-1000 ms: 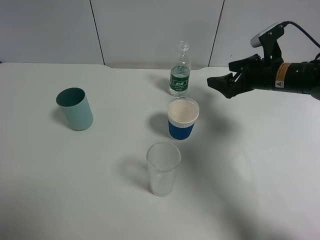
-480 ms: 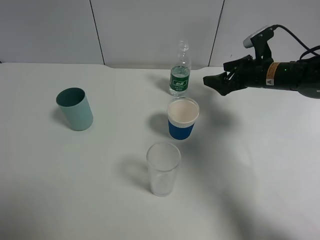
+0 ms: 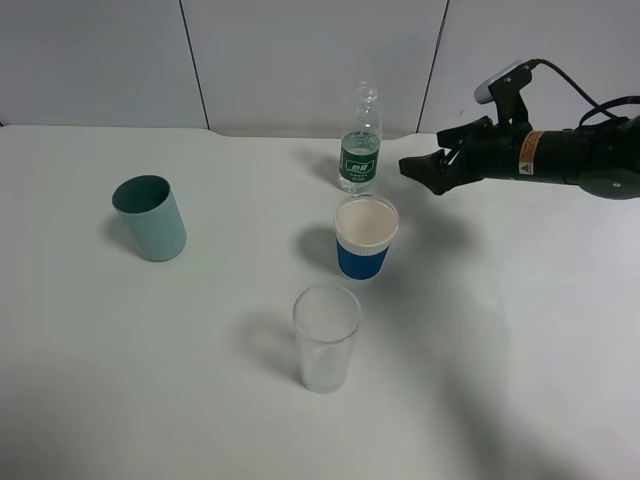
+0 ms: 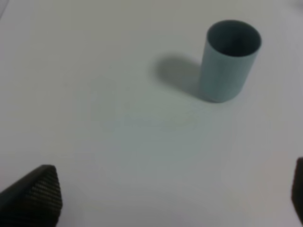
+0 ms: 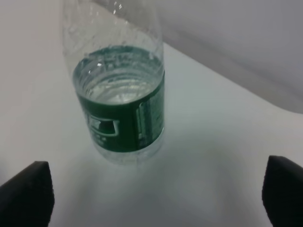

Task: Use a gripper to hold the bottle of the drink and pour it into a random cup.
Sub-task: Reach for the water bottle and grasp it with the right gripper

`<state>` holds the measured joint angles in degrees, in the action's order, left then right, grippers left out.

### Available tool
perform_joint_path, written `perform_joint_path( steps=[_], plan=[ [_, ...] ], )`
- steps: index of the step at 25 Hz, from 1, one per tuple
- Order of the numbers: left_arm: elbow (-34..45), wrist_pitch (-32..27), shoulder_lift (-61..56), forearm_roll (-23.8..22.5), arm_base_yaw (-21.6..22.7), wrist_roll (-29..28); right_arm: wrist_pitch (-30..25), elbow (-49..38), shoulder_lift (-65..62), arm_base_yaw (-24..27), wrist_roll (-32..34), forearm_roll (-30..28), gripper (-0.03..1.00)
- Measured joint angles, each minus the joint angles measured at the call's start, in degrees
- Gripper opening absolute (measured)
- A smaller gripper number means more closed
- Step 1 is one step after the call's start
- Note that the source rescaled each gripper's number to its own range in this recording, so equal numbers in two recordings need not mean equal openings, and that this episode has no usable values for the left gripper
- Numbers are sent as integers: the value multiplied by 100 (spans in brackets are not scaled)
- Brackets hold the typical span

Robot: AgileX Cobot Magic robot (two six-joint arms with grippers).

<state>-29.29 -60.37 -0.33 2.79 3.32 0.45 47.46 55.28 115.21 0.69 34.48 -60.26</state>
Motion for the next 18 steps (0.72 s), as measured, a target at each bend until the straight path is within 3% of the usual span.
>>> perform_joint_path(
  steps=[8,18],
  plan=[
    [0,0,0,0,0,-5,12,273,50,-60,-43,-130,100],
    [0,0,0,0,0,-5,30,1105,701,-548,311,-252,100]
  ],
)
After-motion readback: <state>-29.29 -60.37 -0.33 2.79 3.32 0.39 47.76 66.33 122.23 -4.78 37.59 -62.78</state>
